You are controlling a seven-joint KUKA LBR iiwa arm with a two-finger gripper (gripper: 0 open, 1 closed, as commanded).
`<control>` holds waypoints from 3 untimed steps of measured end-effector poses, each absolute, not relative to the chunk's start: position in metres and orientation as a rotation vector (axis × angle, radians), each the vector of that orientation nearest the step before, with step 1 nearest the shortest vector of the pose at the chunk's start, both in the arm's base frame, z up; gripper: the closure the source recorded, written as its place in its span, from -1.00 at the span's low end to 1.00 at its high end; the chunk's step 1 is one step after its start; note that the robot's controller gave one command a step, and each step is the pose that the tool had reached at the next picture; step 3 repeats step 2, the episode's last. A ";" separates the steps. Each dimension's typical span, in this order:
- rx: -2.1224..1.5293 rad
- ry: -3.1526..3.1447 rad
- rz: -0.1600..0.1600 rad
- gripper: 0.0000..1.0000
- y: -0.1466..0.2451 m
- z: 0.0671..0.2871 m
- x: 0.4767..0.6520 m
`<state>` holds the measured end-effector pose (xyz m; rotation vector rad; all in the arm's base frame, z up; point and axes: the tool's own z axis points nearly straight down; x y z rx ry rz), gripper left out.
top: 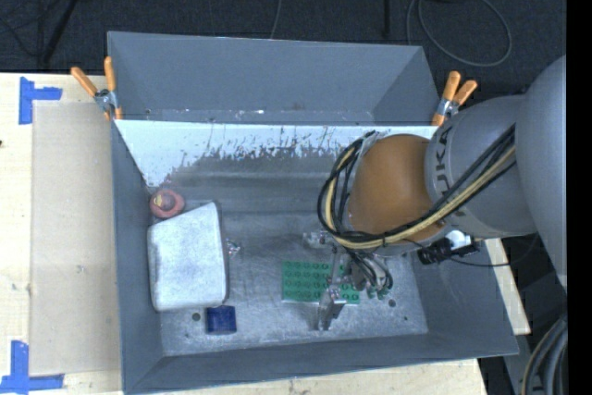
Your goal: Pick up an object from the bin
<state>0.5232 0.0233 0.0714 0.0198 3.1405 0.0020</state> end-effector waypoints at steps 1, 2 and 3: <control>0.022 3.133 0.000 1.00 0.022 0.078 0.525; -0.142 3.131 0.002 1.00 0.058 0.206 0.522; -0.142 3.131 0.002 1.00 0.058 0.206 0.522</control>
Offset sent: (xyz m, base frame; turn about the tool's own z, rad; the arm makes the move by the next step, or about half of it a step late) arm 0.0000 0.0000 0.0000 0.0000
